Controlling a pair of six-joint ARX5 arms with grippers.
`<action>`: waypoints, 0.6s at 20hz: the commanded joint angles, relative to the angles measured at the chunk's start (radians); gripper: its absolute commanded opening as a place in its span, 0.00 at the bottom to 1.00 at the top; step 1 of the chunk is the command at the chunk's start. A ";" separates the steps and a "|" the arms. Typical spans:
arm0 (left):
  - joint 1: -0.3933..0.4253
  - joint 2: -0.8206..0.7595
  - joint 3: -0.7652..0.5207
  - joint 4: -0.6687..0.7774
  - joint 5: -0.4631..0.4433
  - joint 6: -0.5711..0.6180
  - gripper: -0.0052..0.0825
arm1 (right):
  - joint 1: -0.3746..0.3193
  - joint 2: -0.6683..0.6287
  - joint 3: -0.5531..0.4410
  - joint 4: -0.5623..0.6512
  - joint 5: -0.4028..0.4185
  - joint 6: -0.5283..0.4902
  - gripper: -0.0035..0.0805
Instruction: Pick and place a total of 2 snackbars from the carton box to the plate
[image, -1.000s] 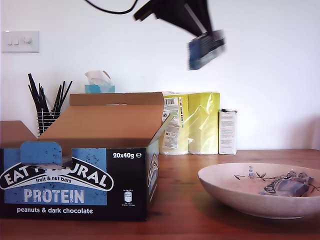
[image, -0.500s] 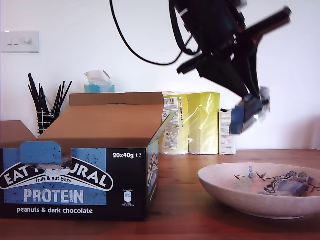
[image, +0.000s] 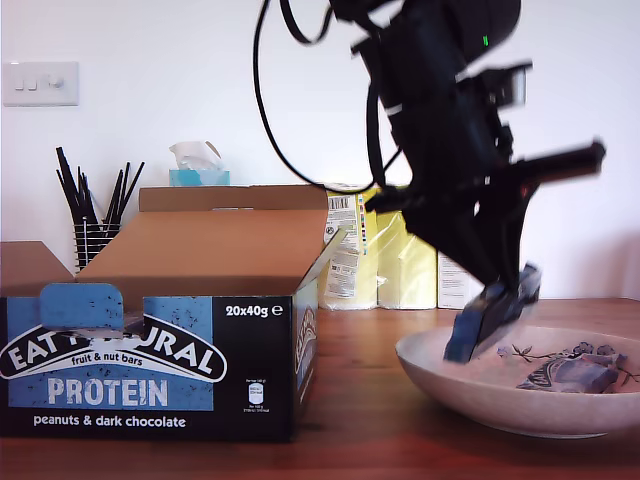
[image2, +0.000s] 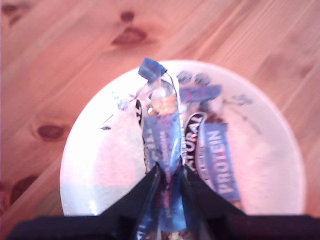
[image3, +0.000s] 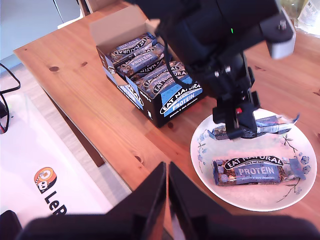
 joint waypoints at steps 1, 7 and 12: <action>-0.006 0.017 -0.005 0.016 -0.029 0.012 0.04 | 0.002 -0.006 -0.017 0.003 0.002 0.008 0.03; -0.010 0.028 -0.005 -0.001 -0.049 0.023 0.32 | 0.002 -0.006 -0.017 0.004 0.002 0.007 0.03; -0.032 0.028 -0.005 0.000 -0.041 0.023 0.37 | 0.002 -0.006 -0.017 0.004 0.019 0.007 0.03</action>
